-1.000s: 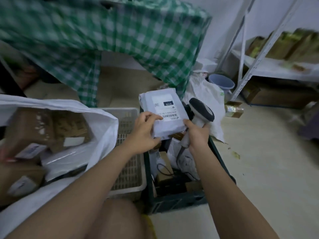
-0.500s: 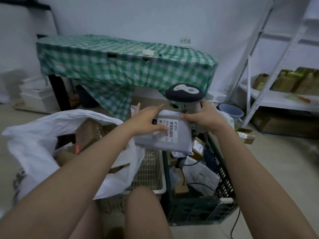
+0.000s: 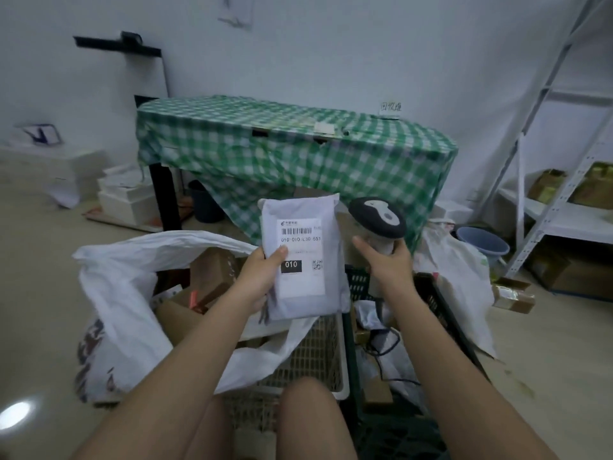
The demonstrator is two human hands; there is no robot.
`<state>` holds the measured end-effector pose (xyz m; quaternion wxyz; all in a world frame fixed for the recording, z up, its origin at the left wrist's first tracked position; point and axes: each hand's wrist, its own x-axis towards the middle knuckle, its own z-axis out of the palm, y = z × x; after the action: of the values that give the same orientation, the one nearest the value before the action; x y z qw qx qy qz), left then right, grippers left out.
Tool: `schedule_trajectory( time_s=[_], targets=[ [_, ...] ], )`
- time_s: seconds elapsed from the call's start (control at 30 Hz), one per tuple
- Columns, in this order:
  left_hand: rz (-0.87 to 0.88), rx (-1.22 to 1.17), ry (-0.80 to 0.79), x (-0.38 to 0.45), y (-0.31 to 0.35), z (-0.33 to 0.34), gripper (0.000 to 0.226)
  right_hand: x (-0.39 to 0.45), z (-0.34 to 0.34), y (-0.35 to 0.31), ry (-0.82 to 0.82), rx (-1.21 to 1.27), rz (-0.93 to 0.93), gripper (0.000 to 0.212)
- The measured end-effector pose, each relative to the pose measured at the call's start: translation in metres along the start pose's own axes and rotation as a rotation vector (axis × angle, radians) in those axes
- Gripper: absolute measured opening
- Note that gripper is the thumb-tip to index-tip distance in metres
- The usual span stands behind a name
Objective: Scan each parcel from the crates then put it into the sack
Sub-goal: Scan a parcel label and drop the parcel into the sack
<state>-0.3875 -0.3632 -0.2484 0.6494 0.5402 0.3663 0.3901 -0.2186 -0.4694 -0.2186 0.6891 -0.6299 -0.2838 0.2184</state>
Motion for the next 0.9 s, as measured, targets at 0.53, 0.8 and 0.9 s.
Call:
schedule_trajectory(
  time_s=[0.53, 0.8, 0.9],
  targets=[
    [-0.047, 0.139, 0.074, -0.020, -0.027, -0.040, 0.014, -0.012, 0.044, 0.045, -0.204, -0.035, 0.027, 0.041],
    [0.001, 0.037, 0.280, -0.003, -0.036, -0.062, 0.016, -0.023, 0.032, 0.050, -0.223, -0.168, 0.074, 0.033],
    [-0.015, 0.018, 0.306, -0.002, -0.044, -0.062, 0.016, -0.042, 0.032, 0.049, -0.243, -0.245, 0.081, 0.024]
  ],
)
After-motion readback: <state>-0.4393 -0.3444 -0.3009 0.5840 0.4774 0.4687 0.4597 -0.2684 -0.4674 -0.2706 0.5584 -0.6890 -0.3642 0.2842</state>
